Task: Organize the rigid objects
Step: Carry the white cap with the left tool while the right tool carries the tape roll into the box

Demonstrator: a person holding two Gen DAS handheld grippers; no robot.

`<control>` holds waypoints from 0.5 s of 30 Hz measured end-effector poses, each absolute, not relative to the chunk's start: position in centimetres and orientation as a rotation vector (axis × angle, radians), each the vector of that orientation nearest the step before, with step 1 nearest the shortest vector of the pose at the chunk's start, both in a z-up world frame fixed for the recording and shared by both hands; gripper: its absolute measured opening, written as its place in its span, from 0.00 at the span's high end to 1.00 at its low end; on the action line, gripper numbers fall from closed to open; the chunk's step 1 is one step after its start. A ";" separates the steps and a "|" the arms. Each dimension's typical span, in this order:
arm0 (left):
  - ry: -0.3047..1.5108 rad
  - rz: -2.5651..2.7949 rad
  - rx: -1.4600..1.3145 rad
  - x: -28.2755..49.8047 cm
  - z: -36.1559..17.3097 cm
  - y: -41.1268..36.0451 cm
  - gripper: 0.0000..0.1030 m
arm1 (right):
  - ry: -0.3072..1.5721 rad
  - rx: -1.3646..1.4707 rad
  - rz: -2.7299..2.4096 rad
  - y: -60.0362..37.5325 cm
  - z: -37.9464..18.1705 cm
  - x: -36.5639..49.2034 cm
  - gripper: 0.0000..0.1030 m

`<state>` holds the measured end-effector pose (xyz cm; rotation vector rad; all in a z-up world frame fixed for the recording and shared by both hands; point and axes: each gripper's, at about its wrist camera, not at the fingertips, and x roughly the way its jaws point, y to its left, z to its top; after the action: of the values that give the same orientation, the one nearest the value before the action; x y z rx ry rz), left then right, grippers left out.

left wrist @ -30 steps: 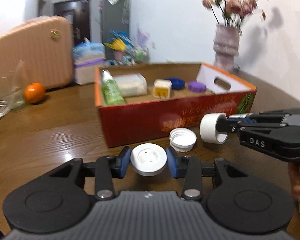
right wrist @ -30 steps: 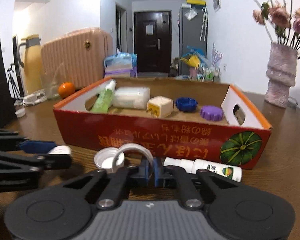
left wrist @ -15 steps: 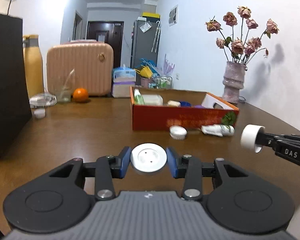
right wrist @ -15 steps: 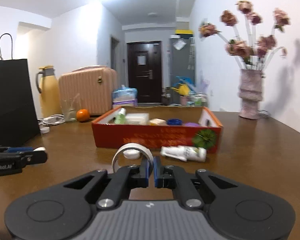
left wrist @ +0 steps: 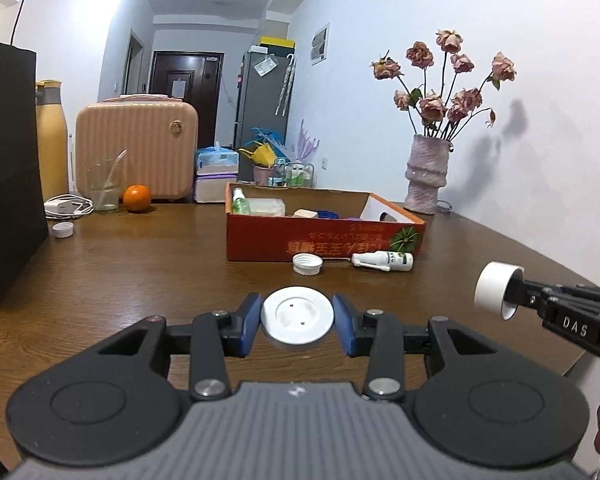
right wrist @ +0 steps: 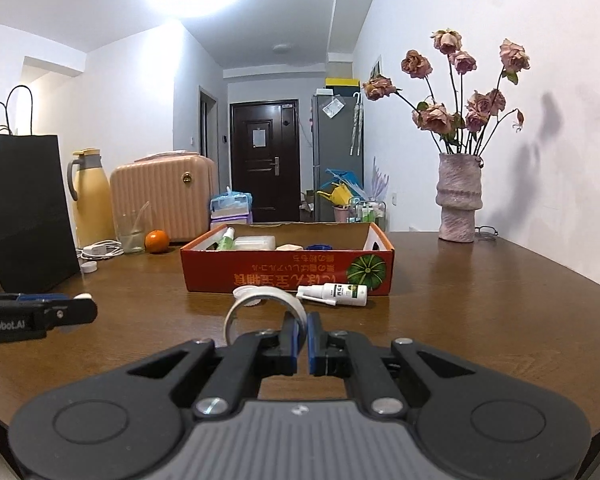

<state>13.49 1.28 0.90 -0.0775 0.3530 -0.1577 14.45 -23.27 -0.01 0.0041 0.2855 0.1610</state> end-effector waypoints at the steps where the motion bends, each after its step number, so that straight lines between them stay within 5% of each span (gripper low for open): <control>1: 0.350 -0.160 -0.080 13.7 1.0 1.3 0.61 | 0.287 0.007 0.160 -23.4 0.0 14.5 0.96; 15: 0.267 -0.140 -0.045 23.7 5.4 0.9 0.61 | 0.252 0.016 0.179 -25.1 3.2 24.5 0.96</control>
<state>23.67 0.93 5.41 -0.0453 0.2669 -0.1400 24.46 -25.10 3.17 0.0161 0.2517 0.1790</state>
